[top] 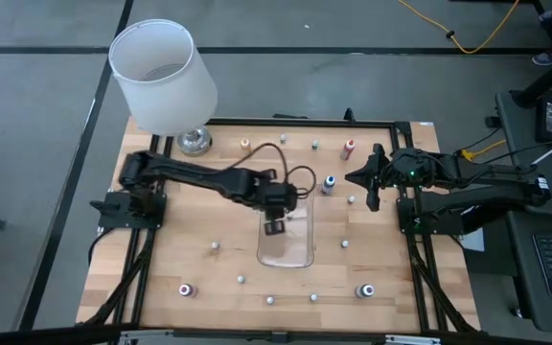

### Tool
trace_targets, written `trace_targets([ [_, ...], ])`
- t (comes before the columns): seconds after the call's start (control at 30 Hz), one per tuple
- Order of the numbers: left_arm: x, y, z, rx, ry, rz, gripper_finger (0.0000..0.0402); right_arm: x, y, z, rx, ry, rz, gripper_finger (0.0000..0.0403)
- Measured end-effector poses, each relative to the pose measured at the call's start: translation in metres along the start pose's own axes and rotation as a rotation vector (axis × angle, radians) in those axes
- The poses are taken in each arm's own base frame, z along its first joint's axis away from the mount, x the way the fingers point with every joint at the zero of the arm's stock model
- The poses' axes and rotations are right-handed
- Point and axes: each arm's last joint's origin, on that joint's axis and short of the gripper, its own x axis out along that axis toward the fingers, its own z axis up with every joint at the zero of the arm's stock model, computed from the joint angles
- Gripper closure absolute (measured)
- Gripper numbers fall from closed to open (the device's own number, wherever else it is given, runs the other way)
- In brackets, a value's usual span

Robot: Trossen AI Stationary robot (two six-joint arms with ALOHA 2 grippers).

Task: Pick & Place food coloring
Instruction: Put the bottom small red food coloring bottle into the transparent container

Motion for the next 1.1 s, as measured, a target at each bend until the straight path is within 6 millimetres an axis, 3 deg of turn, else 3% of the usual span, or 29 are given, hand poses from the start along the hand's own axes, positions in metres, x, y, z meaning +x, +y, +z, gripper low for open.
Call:
trace_targets([
  [0.2,-0.075,-0.007,-0.027,-0.033,0.007,-0.004,0.0272,0.000,0.000,0.000,0.002,0.001,0.000,0.0375],
  [0.4,-0.144,-0.015,-0.067,-0.025,0.048,-0.148,0.0272,0.000,0.000,0.000,0.001,0.000,0.000,0.0375],
  [0.6,-0.191,-0.021,-0.115,-0.083,0.017,-0.066,0.0272,0.000,0.000,0.000,0.002,0.000,0.000,0.0375],
  [0.77,-0.190,-0.031,-0.158,-0.165,-0.040,-0.010,0.0272,0.000,0.000,0.000,0.002,0.000,0.000,0.0375],
  [0.93,-0.163,-0.043,-0.194,-0.267,0.009,0.047,0.0272,0.000,0.000,0.000,0.003,0.000,0.000,0.0375],
  [1.1,-0.135,-0.056,-0.213,-0.331,0.023,0.028,0.0272,0.000,0.000,0.000,0.003,0.000,0.000,0.0375],
])
